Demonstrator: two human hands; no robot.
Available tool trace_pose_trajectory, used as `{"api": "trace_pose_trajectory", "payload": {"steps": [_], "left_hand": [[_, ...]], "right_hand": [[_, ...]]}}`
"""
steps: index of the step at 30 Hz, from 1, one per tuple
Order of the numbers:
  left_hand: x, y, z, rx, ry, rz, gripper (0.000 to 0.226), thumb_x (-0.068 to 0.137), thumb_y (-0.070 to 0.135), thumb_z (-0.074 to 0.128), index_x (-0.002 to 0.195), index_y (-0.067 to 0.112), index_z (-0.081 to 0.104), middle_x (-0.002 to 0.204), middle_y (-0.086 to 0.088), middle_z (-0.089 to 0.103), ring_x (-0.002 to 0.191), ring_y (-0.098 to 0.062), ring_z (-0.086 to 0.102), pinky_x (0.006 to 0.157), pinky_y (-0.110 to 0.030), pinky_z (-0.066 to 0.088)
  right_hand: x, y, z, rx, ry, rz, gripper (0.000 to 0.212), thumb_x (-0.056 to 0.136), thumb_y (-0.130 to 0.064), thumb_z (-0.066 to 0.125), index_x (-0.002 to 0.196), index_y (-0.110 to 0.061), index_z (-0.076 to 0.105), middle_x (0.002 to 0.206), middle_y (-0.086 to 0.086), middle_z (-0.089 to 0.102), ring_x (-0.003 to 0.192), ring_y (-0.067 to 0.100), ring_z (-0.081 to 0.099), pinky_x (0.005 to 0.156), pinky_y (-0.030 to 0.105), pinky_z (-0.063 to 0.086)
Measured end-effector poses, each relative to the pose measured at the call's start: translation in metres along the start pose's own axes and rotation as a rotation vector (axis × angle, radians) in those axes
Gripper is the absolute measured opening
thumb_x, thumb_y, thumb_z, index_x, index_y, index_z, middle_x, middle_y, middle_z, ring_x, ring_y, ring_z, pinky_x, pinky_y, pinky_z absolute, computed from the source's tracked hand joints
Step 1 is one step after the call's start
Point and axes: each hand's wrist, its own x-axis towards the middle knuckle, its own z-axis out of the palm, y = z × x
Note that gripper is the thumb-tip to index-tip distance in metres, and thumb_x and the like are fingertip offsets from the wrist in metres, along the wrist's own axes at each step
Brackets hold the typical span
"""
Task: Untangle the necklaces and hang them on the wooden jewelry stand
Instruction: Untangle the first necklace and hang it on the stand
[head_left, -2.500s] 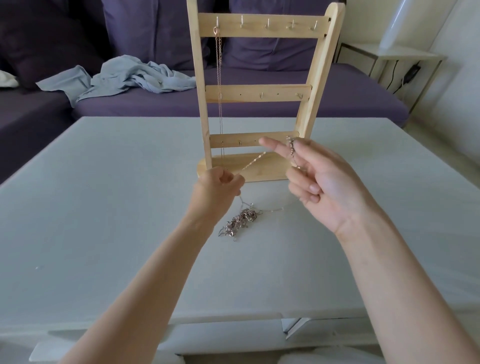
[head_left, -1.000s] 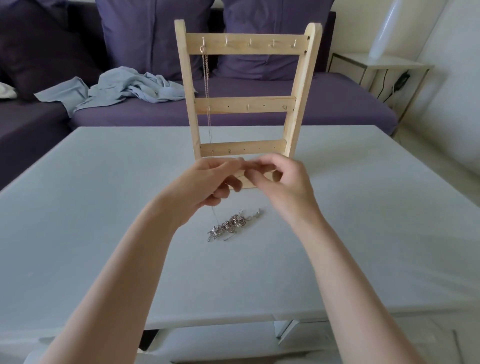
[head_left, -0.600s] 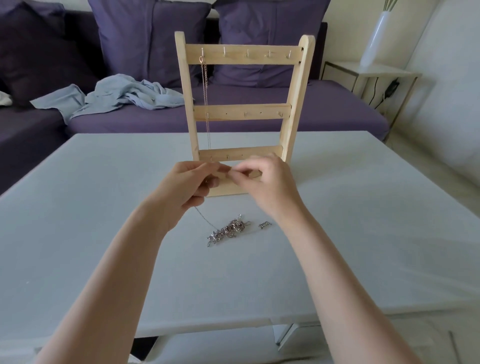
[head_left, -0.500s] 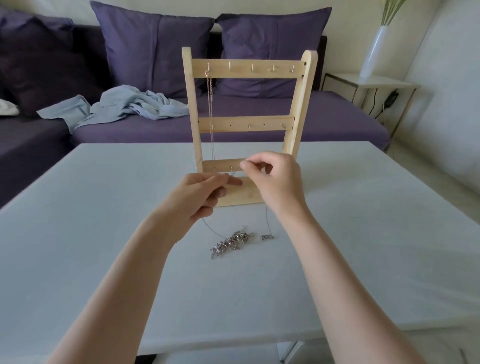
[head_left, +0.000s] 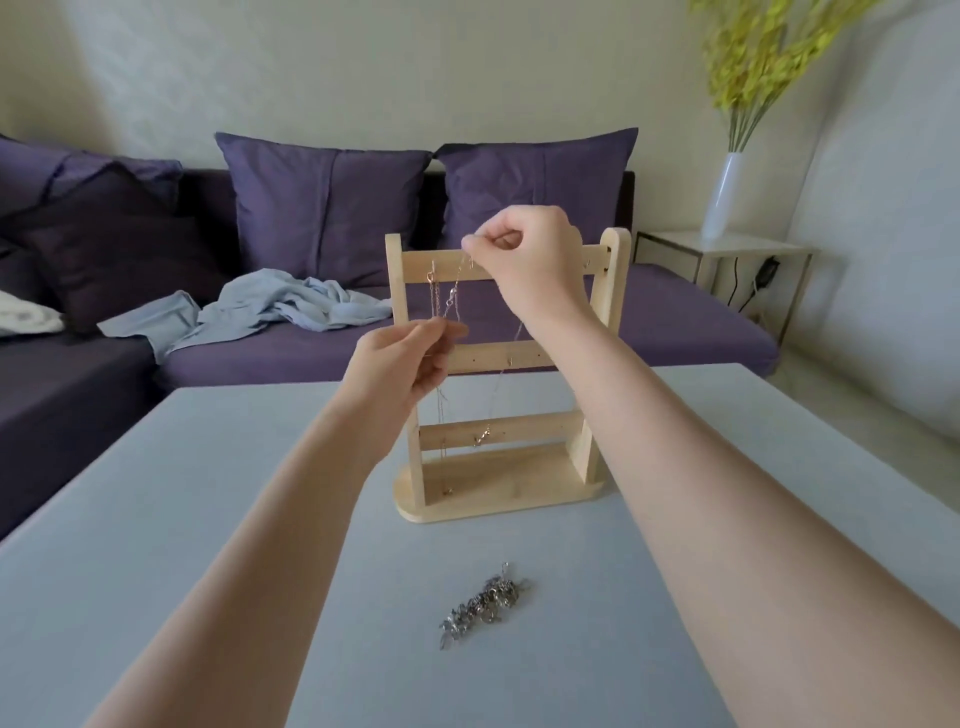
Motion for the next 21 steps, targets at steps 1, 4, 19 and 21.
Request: {"api": "trace_pose_trajectory", "payload": {"steps": [1,4,19,21], "left_hand": [[0.003,0.002,0.002,-0.006,0.006,0.002,0.025,0.097,0.012,0.049,0.083,0.008,0.068,0.069,0.002,0.054,0.059,-0.007,0.046,0.058,-0.013,0.045],[0.011,0.004,0.007,0.053,0.044,0.02,0.027,0.098,0.012,0.046,0.082,0.009,0.066,0.071,0.002,0.055,0.062,-0.008,0.048,0.057,-0.012,0.045],[0.014,-0.019,0.012,0.435,0.115,0.115,0.031,0.097,0.011,0.044,0.073,0.015,0.063,0.068,0.001,0.06,0.061,-0.007,0.056,0.061,-0.015,0.048],[0.013,-0.019,0.013,0.477,0.11,0.133,0.031,0.096,0.011,0.044,0.073,0.016,0.063,0.068,0.001,0.063,0.062,-0.007,0.059,0.064,-0.017,0.05]], "right_hand": [[0.004,0.0,0.001,-0.012,0.013,0.01,0.008,0.081,-0.012,0.067,0.076,-0.007,0.07,0.058,-0.014,0.054,0.059,0.003,0.053,0.057,0.011,0.04],[0.012,-0.001,0.006,-0.112,0.0,0.02,0.011,0.083,-0.01,0.062,0.079,-0.003,0.069,0.071,0.001,0.065,0.075,0.019,0.062,0.067,0.029,0.049],[-0.03,0.033,-0.003,-0.534,-0.111,-0.269,0.021,0.097,-0.018,0.045,0.091,-0.009,0.063,0.08,0.006,0.066,0.074,0.028,0.059,0.058,0.03,0.036],[-0.033,0.036,-0.001,-0.411,-0.12,-0.101,0.019,0.094,-0.021,0.049,0.089,-0.013,0.065,0.08,0.002,0.069,0.076,0.023,0.062,0.058,0.028,0.041]]}}
